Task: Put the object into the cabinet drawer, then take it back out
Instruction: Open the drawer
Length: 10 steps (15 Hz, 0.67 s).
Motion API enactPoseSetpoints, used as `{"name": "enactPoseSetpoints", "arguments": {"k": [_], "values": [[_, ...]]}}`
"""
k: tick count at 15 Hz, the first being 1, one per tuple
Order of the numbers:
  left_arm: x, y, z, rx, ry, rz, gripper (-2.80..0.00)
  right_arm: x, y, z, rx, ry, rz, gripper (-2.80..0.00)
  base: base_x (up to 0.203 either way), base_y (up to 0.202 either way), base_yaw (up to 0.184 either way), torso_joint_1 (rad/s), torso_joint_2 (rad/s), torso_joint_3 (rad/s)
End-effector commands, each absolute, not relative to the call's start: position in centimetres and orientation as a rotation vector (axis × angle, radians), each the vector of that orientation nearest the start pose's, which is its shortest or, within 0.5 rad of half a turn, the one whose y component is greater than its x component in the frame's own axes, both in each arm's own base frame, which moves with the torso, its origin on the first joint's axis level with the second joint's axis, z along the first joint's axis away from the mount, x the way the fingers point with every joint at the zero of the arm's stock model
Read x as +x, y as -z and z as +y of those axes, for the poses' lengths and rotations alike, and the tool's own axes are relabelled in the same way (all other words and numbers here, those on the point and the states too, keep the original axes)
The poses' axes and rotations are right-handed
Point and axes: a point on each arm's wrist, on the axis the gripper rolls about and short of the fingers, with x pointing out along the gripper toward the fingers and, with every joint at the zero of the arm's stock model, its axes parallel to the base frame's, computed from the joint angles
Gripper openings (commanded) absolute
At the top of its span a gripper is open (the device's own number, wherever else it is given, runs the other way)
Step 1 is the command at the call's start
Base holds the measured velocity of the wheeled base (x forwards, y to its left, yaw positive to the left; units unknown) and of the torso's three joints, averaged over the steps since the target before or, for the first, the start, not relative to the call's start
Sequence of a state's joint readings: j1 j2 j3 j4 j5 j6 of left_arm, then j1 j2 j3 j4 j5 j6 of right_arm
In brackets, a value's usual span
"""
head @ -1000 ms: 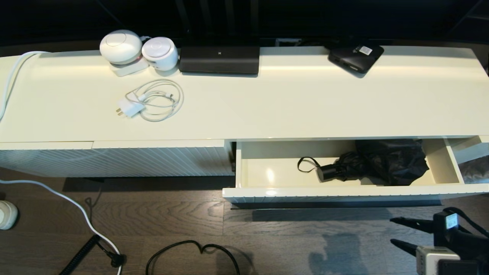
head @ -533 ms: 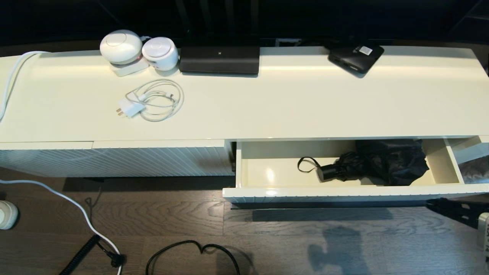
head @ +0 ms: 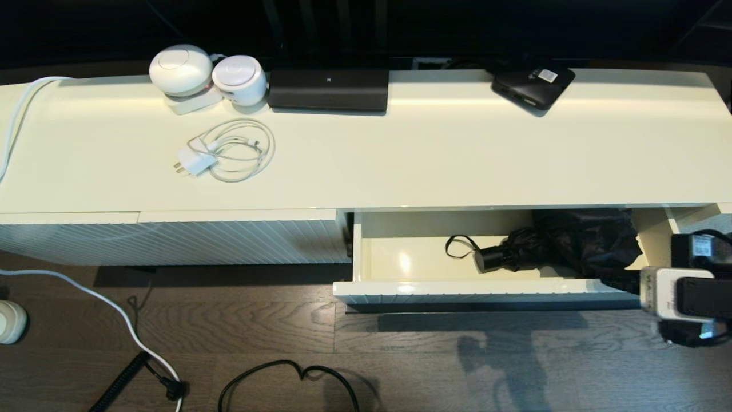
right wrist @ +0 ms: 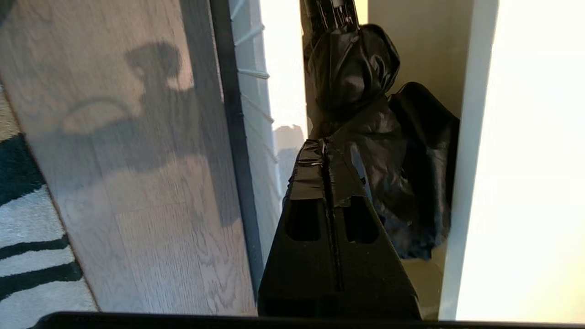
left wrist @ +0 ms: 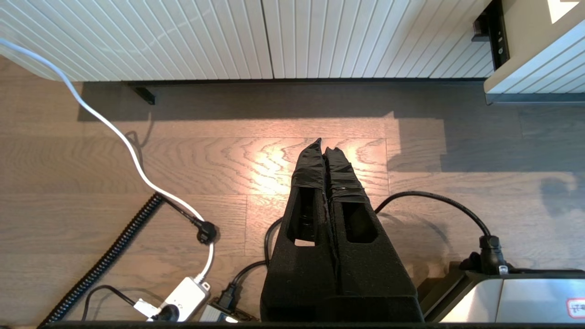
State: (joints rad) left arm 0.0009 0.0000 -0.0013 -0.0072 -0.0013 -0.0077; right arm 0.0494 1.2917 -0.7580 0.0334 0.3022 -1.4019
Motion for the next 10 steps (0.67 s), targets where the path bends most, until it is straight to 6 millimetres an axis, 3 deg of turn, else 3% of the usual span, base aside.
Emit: {"name": "enactPoseSetpoints", "arguments": {"k": [1, 5, 10], "values": [[-2.3, -7.7, 0.0, -0.008, 0.000, -0.009, -2.80, 22.7, -19.2, 1.9, -1.269, -0.716, 0.271, -2.80, 0.000, 0.000, 0.000, 0.000, 0.00, 0.000], [-2.3, -7.6, 0.0, -0.008, 0.000, -0.008, -2.80, 26.2, -18.9, 3.1, -1.288, -0.709, 0.207, -2.80, 0.000, 0.000, 0.000, 0.000, 0.00, 0.000], [-2.3, -7.7, 0.0, -0.008, 0.001, -0.009, -2.80, 26.8, -19.3, 4.2, -1.298, -0.727, 0.172, -2.80, 0.000, 0.000, 0.000, 0.000, 0.00, 0.000]]}}
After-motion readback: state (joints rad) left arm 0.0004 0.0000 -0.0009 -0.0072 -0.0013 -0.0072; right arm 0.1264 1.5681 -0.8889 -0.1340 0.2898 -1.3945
